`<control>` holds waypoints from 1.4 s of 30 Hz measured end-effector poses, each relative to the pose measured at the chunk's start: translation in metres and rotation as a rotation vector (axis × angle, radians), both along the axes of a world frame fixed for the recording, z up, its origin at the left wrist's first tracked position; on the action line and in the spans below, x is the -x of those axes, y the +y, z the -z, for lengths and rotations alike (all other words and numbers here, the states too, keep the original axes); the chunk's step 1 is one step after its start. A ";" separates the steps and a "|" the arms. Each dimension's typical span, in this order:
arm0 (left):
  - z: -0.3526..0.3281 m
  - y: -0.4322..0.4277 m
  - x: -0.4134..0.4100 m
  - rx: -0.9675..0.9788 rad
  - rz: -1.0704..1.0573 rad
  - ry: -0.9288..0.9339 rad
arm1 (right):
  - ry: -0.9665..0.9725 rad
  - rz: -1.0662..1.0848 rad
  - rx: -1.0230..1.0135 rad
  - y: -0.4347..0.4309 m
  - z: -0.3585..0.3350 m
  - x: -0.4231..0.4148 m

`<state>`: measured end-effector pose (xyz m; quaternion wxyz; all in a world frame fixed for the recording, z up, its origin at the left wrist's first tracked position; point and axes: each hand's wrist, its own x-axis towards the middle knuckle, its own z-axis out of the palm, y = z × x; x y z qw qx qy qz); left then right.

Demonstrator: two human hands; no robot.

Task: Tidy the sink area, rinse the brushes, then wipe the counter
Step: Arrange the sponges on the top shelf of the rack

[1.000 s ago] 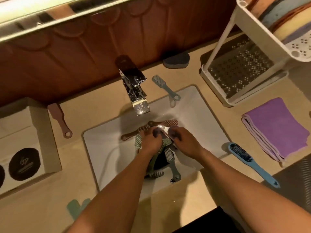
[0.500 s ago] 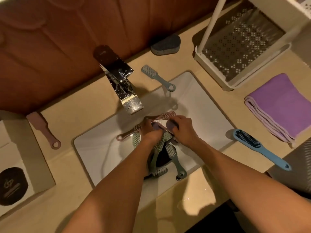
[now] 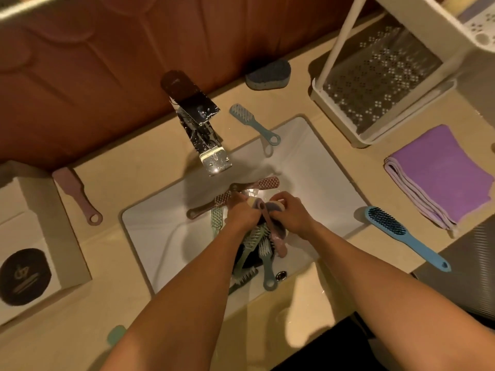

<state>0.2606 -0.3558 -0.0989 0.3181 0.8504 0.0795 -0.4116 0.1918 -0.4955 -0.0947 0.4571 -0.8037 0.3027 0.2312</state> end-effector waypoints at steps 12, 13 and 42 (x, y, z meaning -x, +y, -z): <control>-0.072 0.015 0.013 0.181 -0.188 -0.205 | -0.234 0.101 0.018 -0.003 -0.062 0.016; -0.083 0.013 0.015 0.216 -0.185 -0.181 | -0.240 0.127 -0.007 -0.006 -0.068 0.017; -0.205 -0.083 0.027 0.437 -0.456 -0.502 | -0.593 0.156 -0.200 -0.065 -0.194 -0.014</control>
